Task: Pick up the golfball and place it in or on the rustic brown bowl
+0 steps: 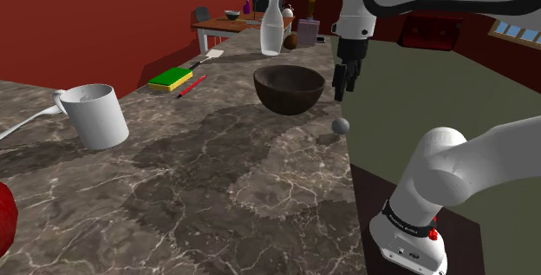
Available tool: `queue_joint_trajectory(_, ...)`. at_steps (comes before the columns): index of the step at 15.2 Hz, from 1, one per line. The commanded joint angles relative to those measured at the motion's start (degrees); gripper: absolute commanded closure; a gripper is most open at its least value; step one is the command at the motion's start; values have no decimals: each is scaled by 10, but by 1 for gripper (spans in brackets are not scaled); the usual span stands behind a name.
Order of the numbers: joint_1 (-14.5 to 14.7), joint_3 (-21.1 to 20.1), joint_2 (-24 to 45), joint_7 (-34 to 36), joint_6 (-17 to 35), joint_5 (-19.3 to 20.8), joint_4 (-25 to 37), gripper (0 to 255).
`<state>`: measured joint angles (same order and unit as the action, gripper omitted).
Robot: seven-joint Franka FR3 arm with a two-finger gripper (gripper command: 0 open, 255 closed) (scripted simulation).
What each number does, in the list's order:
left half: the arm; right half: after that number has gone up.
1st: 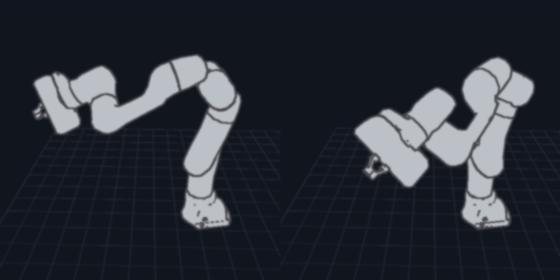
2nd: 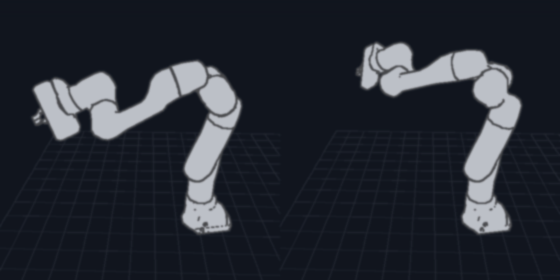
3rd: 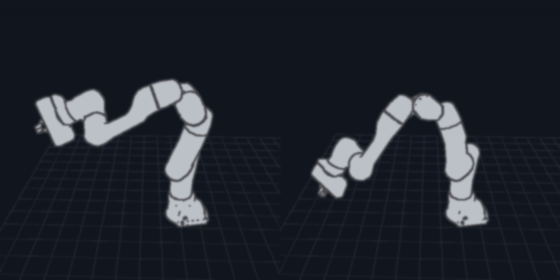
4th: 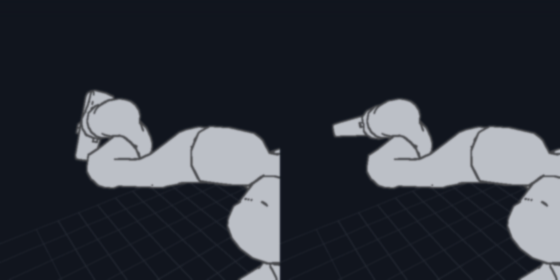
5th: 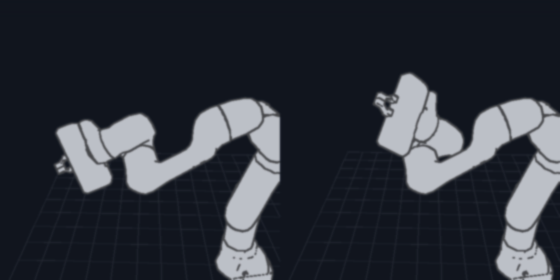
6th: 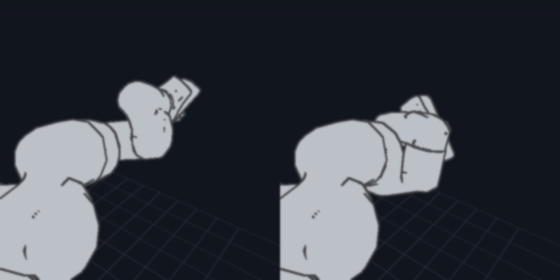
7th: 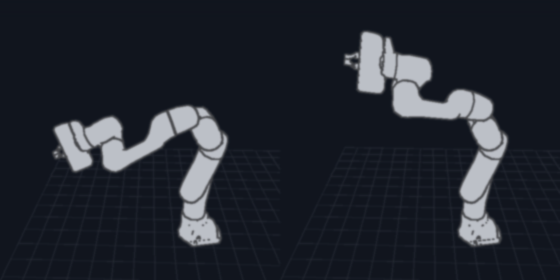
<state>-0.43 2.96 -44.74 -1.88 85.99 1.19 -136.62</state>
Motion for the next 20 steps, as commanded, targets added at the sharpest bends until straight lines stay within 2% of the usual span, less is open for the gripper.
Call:
queue_joint_trajectory(1,0,0,0,0,0,0,0,0)
queue_joint_trajectory(14,66,-153,-38,151,-76,-133,39,0)
queue_joint_trajectory(20,71,-162,-55,153,-48,-143,-7,0)
